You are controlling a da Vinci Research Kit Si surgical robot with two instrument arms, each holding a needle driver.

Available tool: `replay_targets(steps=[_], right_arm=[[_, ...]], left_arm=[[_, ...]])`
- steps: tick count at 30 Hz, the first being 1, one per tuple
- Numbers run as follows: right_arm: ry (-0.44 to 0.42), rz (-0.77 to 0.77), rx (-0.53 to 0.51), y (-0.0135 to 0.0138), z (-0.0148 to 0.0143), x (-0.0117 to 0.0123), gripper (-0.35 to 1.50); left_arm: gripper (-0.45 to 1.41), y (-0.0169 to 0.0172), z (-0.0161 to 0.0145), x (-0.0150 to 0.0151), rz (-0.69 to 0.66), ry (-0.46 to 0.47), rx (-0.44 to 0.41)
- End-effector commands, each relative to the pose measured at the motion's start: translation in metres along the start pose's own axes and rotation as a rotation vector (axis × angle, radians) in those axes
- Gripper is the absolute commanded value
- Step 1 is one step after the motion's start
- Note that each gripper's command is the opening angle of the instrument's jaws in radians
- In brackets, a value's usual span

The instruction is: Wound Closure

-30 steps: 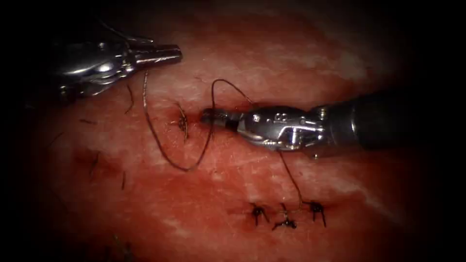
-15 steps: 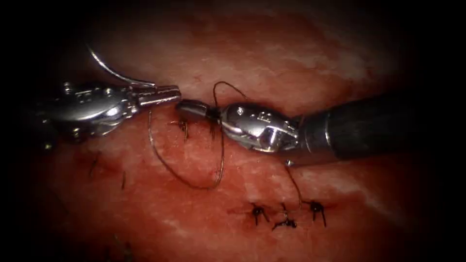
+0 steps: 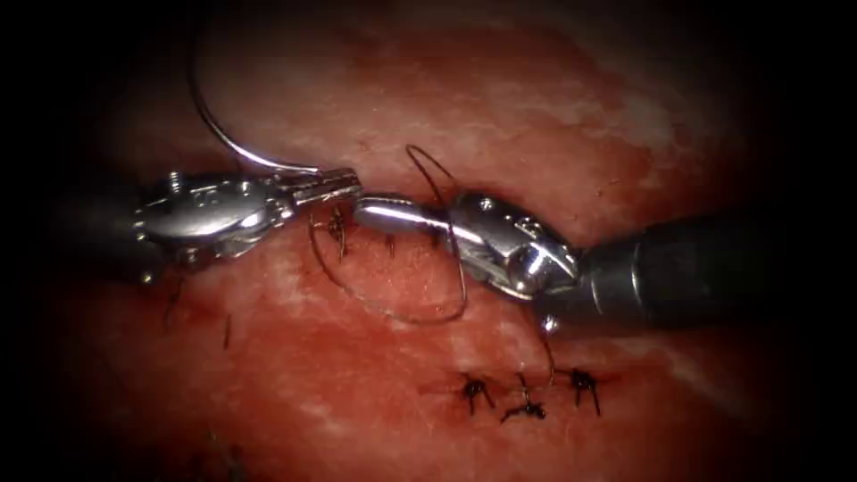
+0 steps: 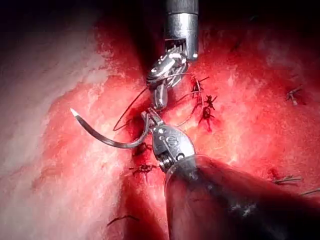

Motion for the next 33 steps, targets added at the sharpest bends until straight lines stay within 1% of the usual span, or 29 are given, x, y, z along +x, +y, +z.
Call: replay_targets(steps=[1,3,7,9,12,15,17,21,25,26,28,31,33], right_arm=[[0.006,0.006,0.015,-0.0004,-0.0006,-0.0006,-0.30],[0.018,0.018,0.044,-0.0007,-0.0016,-0.0002,-0.30],[-0.004,0.036,0.120,-0.0009,-0.0028,0.0003,-0.28],[-0.020,0.056,0.164,-0.0009,-0.0029,0.0003,-0.27],[-0.048,0.088,0.242,-0.0006,-0.0026,0.0003,-0.25],[-0.103,0.101,0.307,-0.0002,-0.0021,0.0004,-0.21],[-0.162,0.119,0.346,-0.0001,-0.0016,0.0005,-0.20],[-0.247,0.142,0.411,0.0000,-0.0007,0.0004,-0.15],[-0.310,0.166,0.485,-0.0003,-0.0001,0.0005,-0.10],[-0.365,0.178,0.517,-0.0009,0.0000,0.0007,-0.08],[-0.424,0.185,0.540,-0.0014,-0.0001,0.0009,-0.03],[-0.529,0.192,0.557,-0.0021,-0.0001,0.0010,0.02],[-0.615,0.179,0.564,-0.0024,-0.0001,0.0009,0.04]], left_arm=[[-0.45,0.0002,0.0006,-0.0012,-0.003,-0.007,0.000],[-0.45,-0.0002,0.0016,-0.0022,-0.006,-0.012,0.006],[-0.45,-0.0010,0.0032,-0.0030,0.002,-0.019,0.019],[-0.45,-0.0010,0.0042,-0.0033,0.004,-0.023,0.027],[-0.45,-0.0007,0.0063,-0.0039,0.003,-0.027,0.016],[-0.45,-0.0004,0.0084,-0.0045,0.008,-0.038,0.011],[-0.45,-0.0005,0.0093,-0.0047,0.010,-0.042,0.011],[-0.45,-0.0014,0.0102,-0.0047,0.011,-0.042,0.009],[-0.45,-0.0022,0.0108,-0.0047,0.013,-0.041,0.006],[-0.45,-0.0025,0.0112,-0.0049,0.015,-0.043,0.006],[-0.45,-0.0028,0.0115,-0.0050,0.017,-0.045,0.007],[-0.45,-0.0031,0.0121,-0.0051,0.012,-0.044,0.009],[-0.45,-0.0031,0.0124,-0.0051,0.006,-0.044,0.011]])
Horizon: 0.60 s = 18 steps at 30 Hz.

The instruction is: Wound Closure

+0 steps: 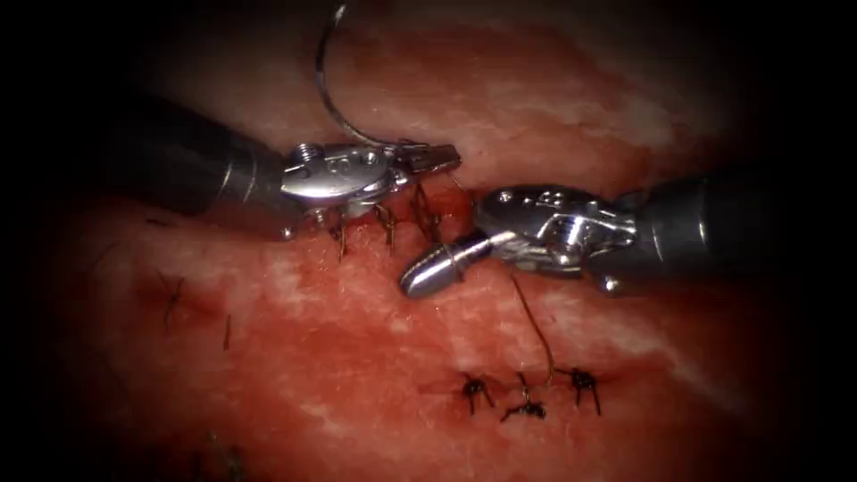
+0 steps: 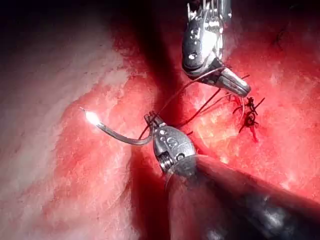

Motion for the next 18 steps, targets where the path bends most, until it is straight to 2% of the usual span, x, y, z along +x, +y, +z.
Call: replay_targets(steps=[1,4,12,15,18], right_arm=[[-0.058,0.006,-0.004,0.0002,0.0009,-0.0003,0.09],[-0.165,0.048,-0.027,-0.0002,0.0009,-0.0005,0.24],[-0.469,0.144,-0.199,-0.0001,-0.0003,-0.0014,0.31],[-0.581,0.192,-0.278,0.0000,-0.0011,-0.0023,0.41],[-0.677,0.262,-0.319,0.0000,-0.0021,-0.0034,0.42]], left_arm=[[-0.45,0.0005,0.0006,-0.0008,-0.003,-0.001,0.000],[-0.45,0.0007,0.0007,-0.0007,-0.003,-0.001,-0.005],[-0.45,0.0017,0.0004,-0.0010,-0.001,-0.002,-0.030],[-0.45,0.0026,0.0002,-0.0011,0.000,-0.003,-0.043],[-0.45,0.0038,-0.0001,-0.0012,0.001,-0.004,-0.055]])
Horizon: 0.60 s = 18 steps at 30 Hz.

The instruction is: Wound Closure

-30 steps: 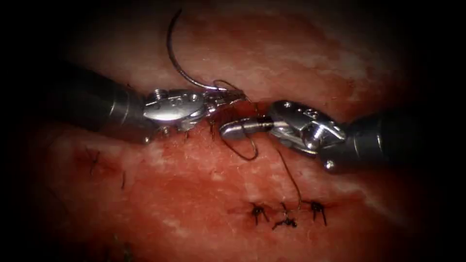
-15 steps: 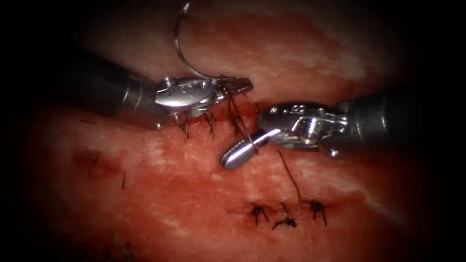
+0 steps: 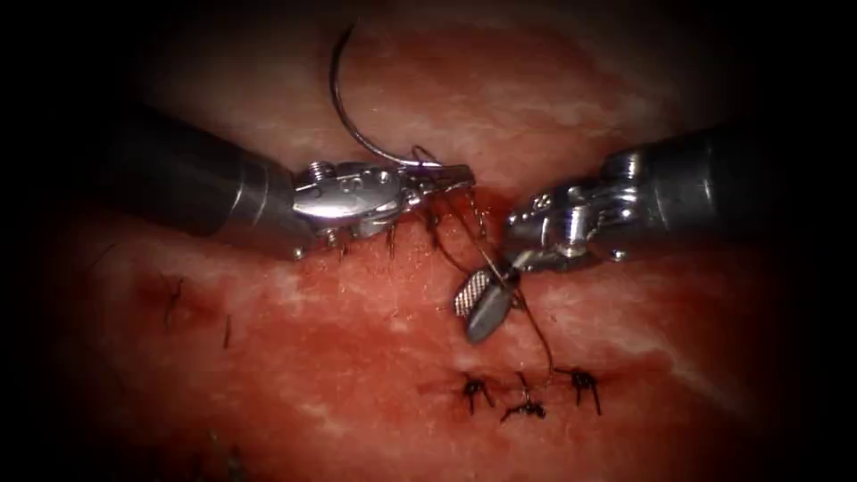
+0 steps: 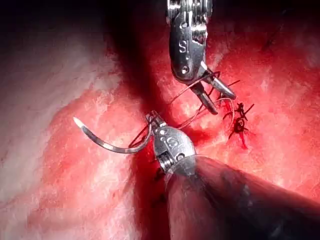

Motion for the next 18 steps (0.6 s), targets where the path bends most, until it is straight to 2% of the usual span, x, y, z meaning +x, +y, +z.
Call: replay_targets(steps=[1,2,3,5,8,10,11,14,18], right_arm=[[-0.026,0.055,-0.007,0.0008,0.0007,-0.0004,0.42],[-0.037,0.090,-0.014,0.0010,0.0005,-0.0007,0.39],[-0.052,0.155,-0.022,0.0013,0.0002,-0.0010,0.17],[-0.079,0.228,-0.047,0.0017,-0.0001,-0.0016,0.07],[-0.174,0.376,-0.138,0.0024,-0.0003,-0.0028,0.05],[-0.235,0.424,-0.191,0.0033,-0.0001,-0.0030,0.04],[-0.260,0.429,-0.209,0.0036,0.0003,-0.0031,0.09],[-0.329,0.476,-0.227,0.0041,0.0014,-0.0035,0.07],[-0.374,0.563,-0.217,0.0043,0.0035,-0.0044,0.05]], left_arm=[[-0.45,0.0006,0.0003,-0.0007,0.001,-0.004,-0.007],[-0.45,0.0009,0.0002,-0.0007,0.001,-0.004,-0.010],[-0.45,0.0012,0.0002,-0.0008,0.002,-0.005,-0.014],[-0.45,0.0016,0.0001,-0.0008,0.003,-0.008,-0.018],[-0.45,0.0020,0.0001,-0.0009,0.005,-0.008,-0.026],[-0.45,0.0021,0.0001,-0.0010,0.006,-0.011,-0.029],[-0.45,0.0021,0.0001,-0.0010,0.006,-0.011,-0.030],[-0.45,0.0021,0.0000,-0.0010,0.007,-0.011,-0.033],[-0.45,0.0022,-0.0001,-0.0010,0.008,-0.012,-0.038]])
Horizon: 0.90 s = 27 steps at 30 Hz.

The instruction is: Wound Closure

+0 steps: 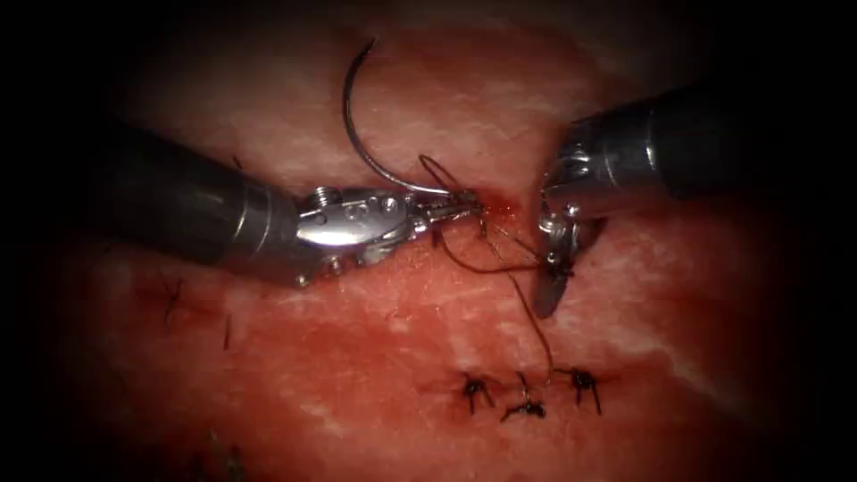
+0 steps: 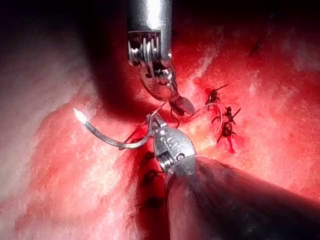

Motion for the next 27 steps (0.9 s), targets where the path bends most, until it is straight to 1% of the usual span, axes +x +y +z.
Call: replay_targets(steps=[1,2,4,7,10,11,13,14,15,17,19,20,22,23,24,27], right_arm=[[-0.011,0.046,0.014,-0.0003,0.0017,0.0004,0.07],[-0.012,0.068,0.027,-0.0005,0.0021,0.0002,0.00],[-0.022,0.045,0.047,-0.0008,0.0026,-0.0003,-0.16],[-0.046,0.081,0.057,-0.0011,0.0028,-0.0009,-0.16],[-0.053,0.094,0.077,-0.0010,0.0029,-0.0010,-0.13],[-0.053,0.110,0.080,-0.0010,0.0030,-0.0010,-0.05],[-0.041,0.156,0.090,-0.0009,0.0033,-0.0008,0.31],[-0.013,0.210,0.108,-0.0009,0.0032,-0.0006,0.49],[0.013,0.254,0.119,-0.0009,0.0032,-0.0005,0.62],[0.040,0.301,0.128,-0.0009,0.0031,-0.0003,0.79],[0.050,0.337,0.137,-0.0008,0.0030,-0.0003,0.96],[0.049,0.334,0.146,-0.0008,0.0030,-0.0004,0.99],[0.048,0.341,0.164,-0.0009,0.0029,-0.0004,1.13],[0.053,0.347,0.189,-0.0009,0.0027,-0.0004,1.14],[0.058,0.342,0.207,-0.0009,0.0026,-0.0004,1.09],[0.067,0.339,0.227,-0.0008,0.0019,-0.0005,1.08]], left_arm=[[-0.45,0.0003,0.0003,-0.0008,-0.001,-0.001,-0.002],[-0.45,0.0003,0.0003,-0.0008,-0.001,-0.001,-0.002],[-0.45,0.0003,0.0003,-0.0008,-0.001,-0.002,-0.003],[-0.45,0.0003,0.0003,-0.0008,0.000,-0.005,-0.006],[-0.45,0.0003,0.0003,-0.0008,0.000,-0.005,-0.008],[-0.45,0.0003,0.0003,-0.0008,0.000,-0.008,-0.008],[-0.45,0.0003,0.0002,-0.0010,0.002,-0.008,-0.011],[-0.45,0.0003,0.0002,-0.0011,0.003,-0.011,-0.011],[-0.45,0.0002,0.0002,-0.0011,0.003,-0.011,-0.011],[-0.45,0.0002,0.0003,-0.0012,0.004,-0.011,-0.012],[-0.45,0.0001,0.0003,-0.0013,0.005,-0.011,-0.013],[-0.45,0.0001,0.0003,-0.0013,0.006,-0.010,-0.013],[-0.45,0.0001,0.0003,-0.0014,0.006,-0.013,-0.014],[-0.45,0.0001,0.0003,-0.0014,0.006,-0.013,-0.014],[-0.45,0.0001,0.0003,-0.0014,0.007,-0.013,-0.015],[-0.45,0.0000,0.0003,-0.0014,0.007,-0.013,-0.012]])
